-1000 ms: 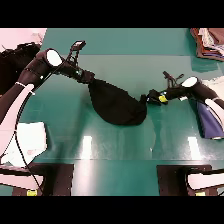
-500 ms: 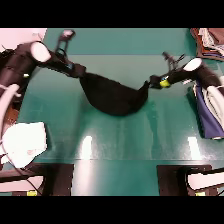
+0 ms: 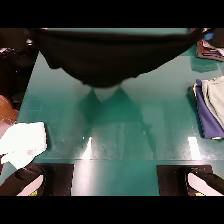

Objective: Fold the shirts.

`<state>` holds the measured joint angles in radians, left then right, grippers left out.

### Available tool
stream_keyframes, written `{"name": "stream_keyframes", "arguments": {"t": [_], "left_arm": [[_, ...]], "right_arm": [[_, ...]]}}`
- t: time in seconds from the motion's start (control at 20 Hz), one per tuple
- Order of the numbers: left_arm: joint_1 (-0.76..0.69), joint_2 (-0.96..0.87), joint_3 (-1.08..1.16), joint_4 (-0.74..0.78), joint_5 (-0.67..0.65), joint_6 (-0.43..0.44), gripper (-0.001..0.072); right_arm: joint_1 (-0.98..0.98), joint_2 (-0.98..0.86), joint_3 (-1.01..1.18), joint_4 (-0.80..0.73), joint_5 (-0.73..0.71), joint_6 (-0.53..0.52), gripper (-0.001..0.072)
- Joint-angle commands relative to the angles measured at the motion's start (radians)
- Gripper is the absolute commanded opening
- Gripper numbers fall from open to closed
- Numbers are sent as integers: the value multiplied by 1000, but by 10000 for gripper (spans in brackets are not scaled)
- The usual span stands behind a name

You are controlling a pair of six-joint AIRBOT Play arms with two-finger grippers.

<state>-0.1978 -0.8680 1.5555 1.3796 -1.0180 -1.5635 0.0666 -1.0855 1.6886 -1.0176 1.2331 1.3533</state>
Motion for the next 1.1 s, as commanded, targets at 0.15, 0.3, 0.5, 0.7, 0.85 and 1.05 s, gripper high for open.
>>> {"name": "stream_keyframes", "arguments": {"t": [0.15,0.3,0.5,0.7,0.85,1.05], "left_arm": [[2,237,2,-55,128,-35,25],[2,208,-2,-85,34,-34,25],[2,35,-70,-143,-306,-28,25],[-70,-108,-338,-181,-343,27,25],[-150,-172,-554,-180,-193,27,26],[-213,-201,-698,-187,-127,27,26]], "right_arm": [[-116,246,63,-7,-18,6,13],[-176,254,61,-3,14,45,13],[-129,103,61,-8,243,106,13],[36,-117,0,-53,351,125,13],[160,-233,-141,-229,283,125,12],[203,-273,-272,-253,220,131,12]]}}
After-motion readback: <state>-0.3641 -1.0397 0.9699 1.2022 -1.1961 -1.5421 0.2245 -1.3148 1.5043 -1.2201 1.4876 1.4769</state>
